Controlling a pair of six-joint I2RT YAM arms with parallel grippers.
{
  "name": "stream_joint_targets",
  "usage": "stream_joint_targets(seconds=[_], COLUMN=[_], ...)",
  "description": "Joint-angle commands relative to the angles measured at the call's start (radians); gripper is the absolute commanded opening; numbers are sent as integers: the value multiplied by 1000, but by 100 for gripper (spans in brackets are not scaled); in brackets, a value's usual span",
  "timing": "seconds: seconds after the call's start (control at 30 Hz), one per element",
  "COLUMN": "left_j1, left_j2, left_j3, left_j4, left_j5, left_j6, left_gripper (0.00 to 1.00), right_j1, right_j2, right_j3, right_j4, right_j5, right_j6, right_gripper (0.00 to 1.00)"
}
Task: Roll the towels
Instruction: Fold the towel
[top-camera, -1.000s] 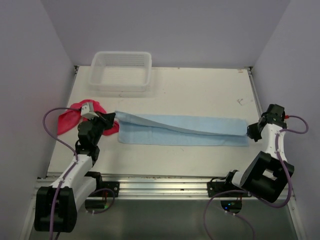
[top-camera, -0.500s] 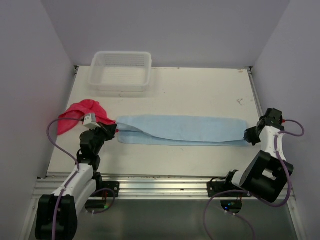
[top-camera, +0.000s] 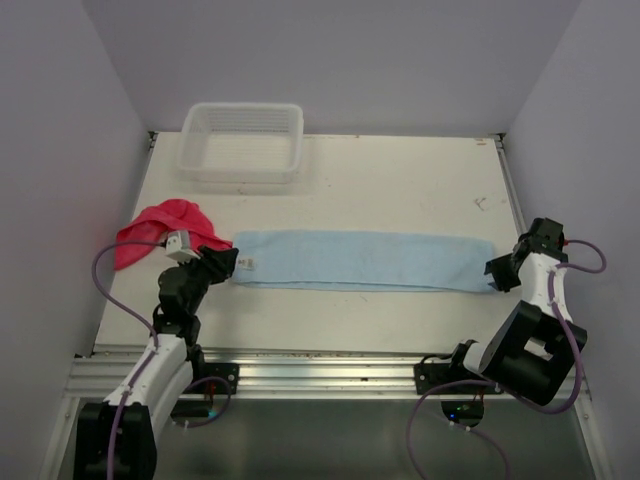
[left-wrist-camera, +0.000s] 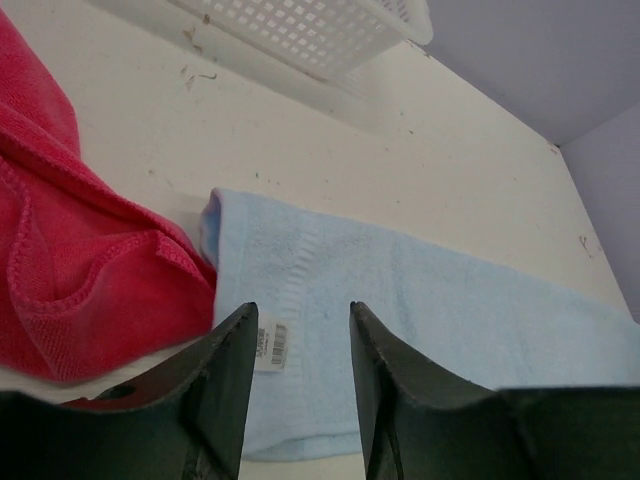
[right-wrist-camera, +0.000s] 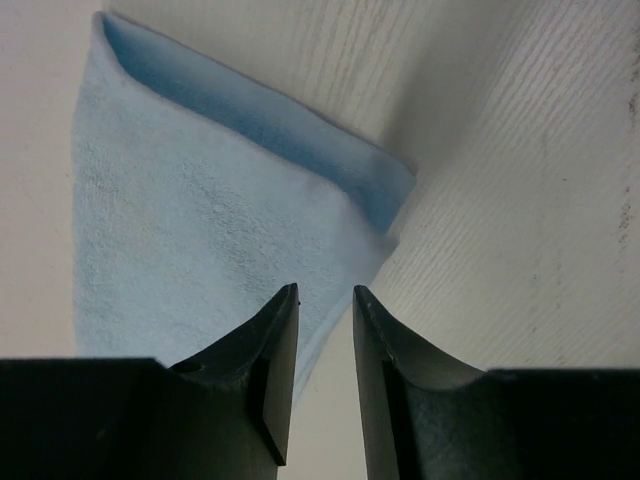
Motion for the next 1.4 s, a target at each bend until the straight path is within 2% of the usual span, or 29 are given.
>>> stream_joint_targets(seconds=[0.0,0.2,0.33,0.47,0.57,0.7,0.87,1.13,1.37], left_j1=[9,9,9,9,8,8,8,6,6], left_j2=[-40,-91,-68,-7,64,127,193,283,302], left_j3=[-43,-26,21,133,284,415,576,748,883], left_j4=[17,-17,-31,-95,-179,-285,-392,-546,-690], left_j5=[19,16,7,-3,3,14,20,69,89], left_j6=[-12,-25,-44,-53,-41,-27,-12,4,99], left_gripper=[47,53,57,66,70,71,73,74,74], right_j1=[-5,-5,-5,-5,-5,-1,17,37,37], right_j2=[-31,-34,-41,-60,-78,-33,70,80,97], right_j3=[16,33,59,91,103,96,112,71,-13], right_j4=[7,-16,-42,-42,-36,22,114,254,423], right_j5=[-51,-48,-28,38,81,45,-14,-15,-52], right_j6=[-3,-3,-21,-67,-97,-156,-308,-363,-413], right_gripper=[33,56,64,67,69,71,72,71,70])
